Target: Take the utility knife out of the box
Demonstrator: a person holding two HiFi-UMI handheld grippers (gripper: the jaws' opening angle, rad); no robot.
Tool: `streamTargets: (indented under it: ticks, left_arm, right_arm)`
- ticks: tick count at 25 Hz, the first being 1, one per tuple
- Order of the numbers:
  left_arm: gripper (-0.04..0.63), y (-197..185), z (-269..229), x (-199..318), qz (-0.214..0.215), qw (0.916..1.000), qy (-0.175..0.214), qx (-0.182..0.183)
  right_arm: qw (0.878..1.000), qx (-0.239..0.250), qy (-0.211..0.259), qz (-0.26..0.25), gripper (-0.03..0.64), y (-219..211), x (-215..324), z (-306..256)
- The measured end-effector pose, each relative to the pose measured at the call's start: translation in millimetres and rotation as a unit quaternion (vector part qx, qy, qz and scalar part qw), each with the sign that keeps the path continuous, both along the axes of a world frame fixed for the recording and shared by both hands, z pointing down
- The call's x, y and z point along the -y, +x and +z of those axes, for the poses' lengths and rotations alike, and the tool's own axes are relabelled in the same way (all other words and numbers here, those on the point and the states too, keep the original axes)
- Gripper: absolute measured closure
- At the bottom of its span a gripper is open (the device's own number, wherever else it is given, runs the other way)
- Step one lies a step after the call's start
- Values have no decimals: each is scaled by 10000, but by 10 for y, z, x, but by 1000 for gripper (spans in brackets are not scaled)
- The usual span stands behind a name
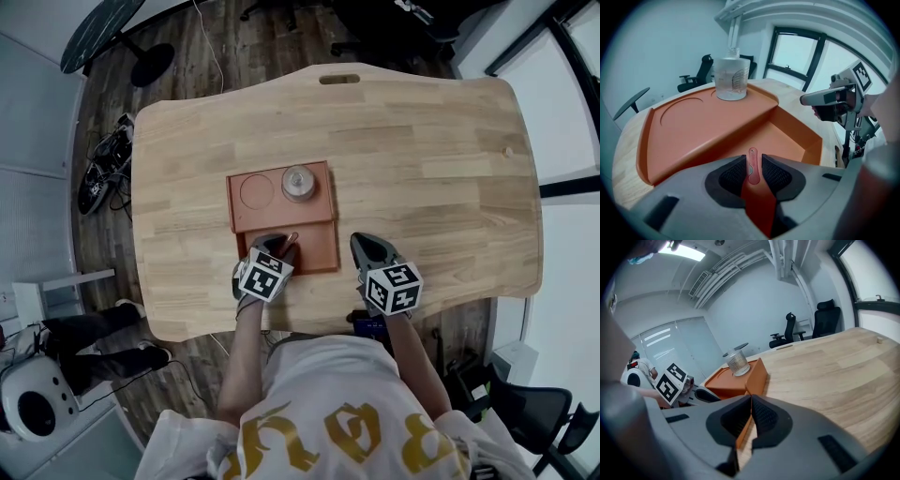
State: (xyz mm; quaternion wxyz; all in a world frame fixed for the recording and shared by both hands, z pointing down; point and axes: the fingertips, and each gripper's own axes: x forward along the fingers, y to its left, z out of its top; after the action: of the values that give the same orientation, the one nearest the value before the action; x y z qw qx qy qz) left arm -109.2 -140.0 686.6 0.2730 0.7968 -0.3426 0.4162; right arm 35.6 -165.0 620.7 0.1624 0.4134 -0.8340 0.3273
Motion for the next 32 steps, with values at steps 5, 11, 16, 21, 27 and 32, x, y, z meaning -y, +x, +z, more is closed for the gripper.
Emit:
streamTargets:
  ticks: [5, 11, 16, 21, 27, 32]
  left_arm:
    - [499, 10, 41, 9, 247, 9989, 120, 370]
    - [499, 43, 99, 4, 492, 9965, 192, 650]
    - [499, 44, 106, 11, 367, 9972, 184, 632]
    - [499, 38, 102, 17, 278, 9980, 132, 556]
    - [532, 10, 96, 46, 266, 9979, -13, 590]
    - [537, 1, 93, 43, 304, 9977, -7, 609]
  right_arm:
    - [10000, -41, -14, 48, 604, 56, 6, 12]
    - [9998, -71, -39, 155, 604, 137, 24, 41]
    - [9998, -73, -53, 193, 604, 146, 33, 57]
    - [9998, -85, -45, 186, 604, 118, 16, 42]
    - [9997, -158, 10, 190, 604, 128, -3, 4]
    - [9996, -146, 34, 226, 604, 126, 7, -25]
